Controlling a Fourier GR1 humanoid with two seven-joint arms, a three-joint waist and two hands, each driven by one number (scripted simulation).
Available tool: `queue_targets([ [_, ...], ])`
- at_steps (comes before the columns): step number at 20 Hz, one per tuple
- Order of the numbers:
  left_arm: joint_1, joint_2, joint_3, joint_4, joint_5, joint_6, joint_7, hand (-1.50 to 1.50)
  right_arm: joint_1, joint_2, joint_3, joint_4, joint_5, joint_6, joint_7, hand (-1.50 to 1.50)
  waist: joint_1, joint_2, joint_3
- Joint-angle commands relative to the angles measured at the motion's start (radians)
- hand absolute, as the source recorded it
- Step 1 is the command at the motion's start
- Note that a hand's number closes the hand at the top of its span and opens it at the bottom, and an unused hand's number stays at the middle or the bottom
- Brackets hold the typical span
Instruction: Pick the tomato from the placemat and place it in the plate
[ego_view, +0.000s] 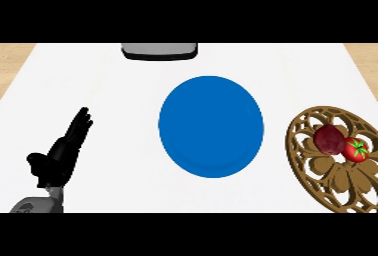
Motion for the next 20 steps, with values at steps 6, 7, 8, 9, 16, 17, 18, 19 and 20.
queue_targets([
  [6,-0.004,0.012,0.046,0.059,-0.006,-0.075,-0.041,0.0,-0.123,0.014,0.06,0.104,0.201,0.037,0.104,-1.5,0.011,0.003,0.0],
  [7,0.008,0.01,0.04,-0.076,0.001,-0.038,0.073,0.0,-0.068,0.048,0.068,0.074,0.239,-0.012,0.109,-1.5,0.008,-0.001,0.001],
  [8,-0.006,-0.012,0.044,-0.006,-0.014,-0.043,0.018,0.0,-0.158,0.007,0.041,0.121,0.214,0.081,0.12,-1.5,0.008,0.001,0.001],
  [9,0.056,-0.013,0.033,-0.071,-0.043,-0.021,0.034,0.0,-0.114,0.072,0.058,0.134,0.268,0.013,0.078,-1.5,0.006,0.0,0.001],
  [16,-0.005,-0.067,0.056,0.034,-0.082,-0.052,-0.032,0.0,-0.259,0.159,0.072,0.269,0.377,0.048,0.078,-1.5,0.005,0.001,0.001],
  [17,0.016,-0.071,0.062,-0.025,-0.086,-0.04,0.021,0.0,-0.169,0.162,0.042,0.209,0.39,0.028,0.064,-1.5,0.001,0.0,0.001],
  [18,-0.018,-0.072,0.055,-0.004,-0.077,-0.047,0.056,0.0,-0.264,0.181,0.081,0.346,0.435,-0.004,0.027,-1.5,0.007,0.002,0.001],
  [19,-0.014,-0.047,0.083,-0.015,-0.073,-0.063,0.038,0.0,-0.205,0.202,0.084,0.277,0.46,-0.041,0.056,-1.5,0.003,0.0,0.001],
  [20,-0.036,-0.065,0.08,-0.031,-0.079,-0.045,0.075,0.0,-0.237,0.213,0.083,0.241,0.462,-0.01,0.118,-1.5,0.003,0.0,0.001],
])
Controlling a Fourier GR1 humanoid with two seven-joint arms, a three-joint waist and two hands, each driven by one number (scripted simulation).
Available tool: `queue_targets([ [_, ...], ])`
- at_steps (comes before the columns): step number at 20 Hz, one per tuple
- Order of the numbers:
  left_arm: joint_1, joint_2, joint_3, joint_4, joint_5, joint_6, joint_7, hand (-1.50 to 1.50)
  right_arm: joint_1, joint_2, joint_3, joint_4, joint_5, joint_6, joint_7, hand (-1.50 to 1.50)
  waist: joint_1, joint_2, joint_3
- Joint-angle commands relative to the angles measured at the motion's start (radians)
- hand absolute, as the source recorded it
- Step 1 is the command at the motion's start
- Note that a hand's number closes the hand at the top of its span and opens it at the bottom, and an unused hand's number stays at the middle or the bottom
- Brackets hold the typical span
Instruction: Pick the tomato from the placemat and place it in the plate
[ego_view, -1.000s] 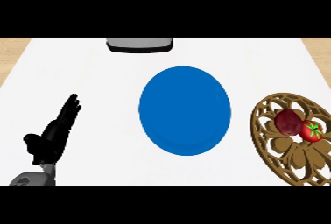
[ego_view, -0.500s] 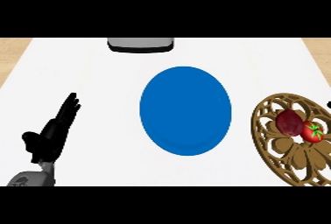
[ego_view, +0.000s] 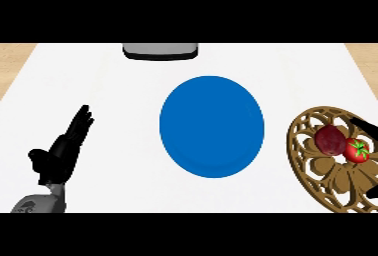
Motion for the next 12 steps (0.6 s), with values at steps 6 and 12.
queue_targets([
  [6,0.037,-0.012,0.035,-0.071,-0.032,-0.032,0.023,0.0,-0.135,0.074,-0.023,0.238,0.158,-0.063,-0.047,-1.5,0.002,0.0,0.0],
  [12,-0.059,-0.005,0.075,0.047,-0.013,-0.072,0.019,0.0,-0.207,0.118,0.025,0.384,0.216,-0.098,-0.198,1.5,0.003,0.002,0.0],
])
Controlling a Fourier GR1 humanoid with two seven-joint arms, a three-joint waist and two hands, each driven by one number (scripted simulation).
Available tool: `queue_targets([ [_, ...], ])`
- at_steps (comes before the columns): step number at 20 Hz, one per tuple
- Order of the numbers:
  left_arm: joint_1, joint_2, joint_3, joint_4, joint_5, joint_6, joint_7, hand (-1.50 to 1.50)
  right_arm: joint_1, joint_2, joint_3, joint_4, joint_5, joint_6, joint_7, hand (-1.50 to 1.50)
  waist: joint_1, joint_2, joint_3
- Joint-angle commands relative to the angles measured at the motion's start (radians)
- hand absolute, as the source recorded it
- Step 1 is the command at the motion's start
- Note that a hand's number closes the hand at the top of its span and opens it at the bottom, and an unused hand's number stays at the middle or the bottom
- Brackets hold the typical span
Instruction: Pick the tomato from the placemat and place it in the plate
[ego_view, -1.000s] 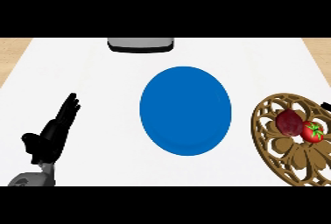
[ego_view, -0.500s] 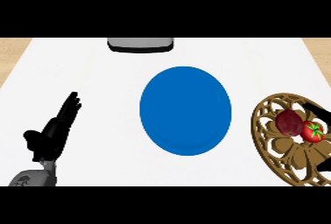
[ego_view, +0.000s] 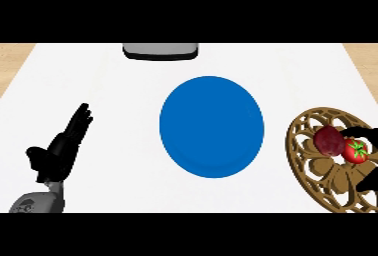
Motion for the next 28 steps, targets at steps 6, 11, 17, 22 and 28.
queue_targets([
  [6,-0.021,-0.012,0.032,-0.004,-0.015,-0.005,0.019,0.0,-0.013,0.049,-0.003,0.036,0.044,-0.037,-0.1,1.5,-0.003,0.003,0.009],
  [11,0.056,-0.011,0.034,-0.023,-0.022,-0.004,-0.028,0.0,0.127,0.128,-0.069,-0.107,0.002,-0.133,0.08,1.5,-0.028,-0.004,0.008],
  [17,0.091,0.004,0.046,-0.067,-0.016,0.003,0.012,0.0,0.287,0.176,-0.134,-0.362,0.016,-0.277,0.267,1.5,-0.054,-0.015,0.005],
  [22,0.048,-0.004,0.061,0.014,-0.022,0.003,-0.03,0.0,0.481,0.254,-0.109,-0.719,-0.008,-0.283,0.313,1.5,-0.056,-0.006,0.005],
  [28,0.047,0.0,0.054,-0.035,-0.017,-0.013,0.002,0.0,0.671,0.285,-0.111,-1.198,-0.006,-0.243,0.457,1.5,-0.041,-0.005,0.006],
])
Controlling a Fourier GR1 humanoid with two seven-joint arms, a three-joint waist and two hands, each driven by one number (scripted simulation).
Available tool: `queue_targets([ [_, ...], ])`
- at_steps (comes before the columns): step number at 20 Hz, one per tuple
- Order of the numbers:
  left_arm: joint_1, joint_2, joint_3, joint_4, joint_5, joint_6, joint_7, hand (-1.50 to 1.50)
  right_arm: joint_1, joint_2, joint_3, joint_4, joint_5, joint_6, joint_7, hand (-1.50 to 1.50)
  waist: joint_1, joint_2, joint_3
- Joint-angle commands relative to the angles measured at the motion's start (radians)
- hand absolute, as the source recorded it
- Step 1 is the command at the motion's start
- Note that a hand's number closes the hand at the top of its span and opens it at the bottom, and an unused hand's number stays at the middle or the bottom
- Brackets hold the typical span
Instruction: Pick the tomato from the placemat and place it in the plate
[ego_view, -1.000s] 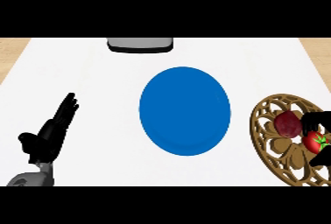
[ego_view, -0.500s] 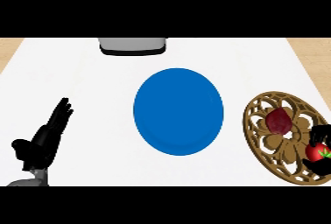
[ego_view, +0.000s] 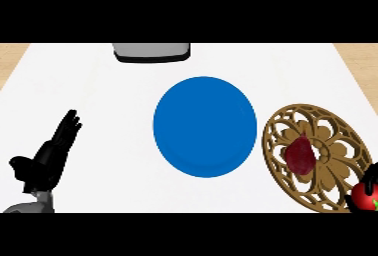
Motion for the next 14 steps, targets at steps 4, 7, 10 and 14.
queue_targets([
  [4,-0.043,-0.029,-0.015,0.083,-0.03,0.001,-0.052,0.0,0.107,0.066,-0.038,-0.376,-0.008,-0.029,0.069,1.5,0.017,0.009,0.005],
  [7,-0.034,-0.033,-0.018,0.041,-0.03,0.004,-0.028,0.0,0.118,0.118,0.012,-0.535,0.047,-0.012,0.157,1.5,0.028,0.009,0.005],
  [10,-0.087,-0.035,-0.014,0.033,-0.031,0.014,0.047,0.0,-0.005,0.081,0.011,-0.587,0.029,0.126,0.293,1.5,0.037,0.011,0.005],
  [14,-0.124,-0.045,-0.02,0.007,-0.05,0.039,0.085,0.0,-0.152,0.116,0.12,-0.612,0.089,0.172,0.436,1.5,0.044,0.012,0.005],
])
